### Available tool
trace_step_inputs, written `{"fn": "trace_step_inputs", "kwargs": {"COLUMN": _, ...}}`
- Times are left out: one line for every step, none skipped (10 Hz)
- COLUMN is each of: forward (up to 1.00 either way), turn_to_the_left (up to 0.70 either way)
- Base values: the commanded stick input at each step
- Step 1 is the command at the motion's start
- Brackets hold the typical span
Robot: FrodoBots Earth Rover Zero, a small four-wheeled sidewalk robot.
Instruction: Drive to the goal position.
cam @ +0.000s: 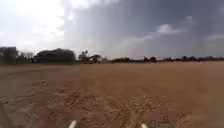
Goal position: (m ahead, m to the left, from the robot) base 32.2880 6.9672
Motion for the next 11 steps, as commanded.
{"fn": "trace_step_inputs", "kwargs": {"forward": 1.00, "turn_to_the_left": 0.00}}
{"fn": "trace_step_inputs", "kwargs": {"forward": 1.00, "turn_to_the_left": 0.00}}
{"fn": "trace_step_inputs", "kwargs": {"forward": 1.00, "turn_to_the_left": 0.00}}
{"fn": "trace_step_inputs", "kwargs": {"forward": 1.00, "turn_to_the_left": 0.00}}
{"fn": "trace_step_inputs", "kwargs": {"forward": 1.00, "turn_to_the_left": 0.00}}
{"fn": "trace_step_inputs", "kwargs": {"forward": 1.00, "turn_to_the_left": 0.00}}
{"fn": "trace_step_inputs", "kwargs": {"forward": 1.00, "turn_to_the_left": 0.00}}
{"fn": "trace_step_inputs", "kwargs": {"forward": 1.00, "turn_to_the_left": 0.00}}
{"fn": "trace_step_inputs", "kwargs": {"forward": 1.00, "turn_to_the_left": 0.00}}
{"fn": "trace_step_inputs", "kwargs": {"forward": 1.00, "turn_to_the_left": 0.00}}
{"fn": "trace_step_inputs", "kwargs": {"forward": 1.00, "turn_to_the_left": 0.00}}
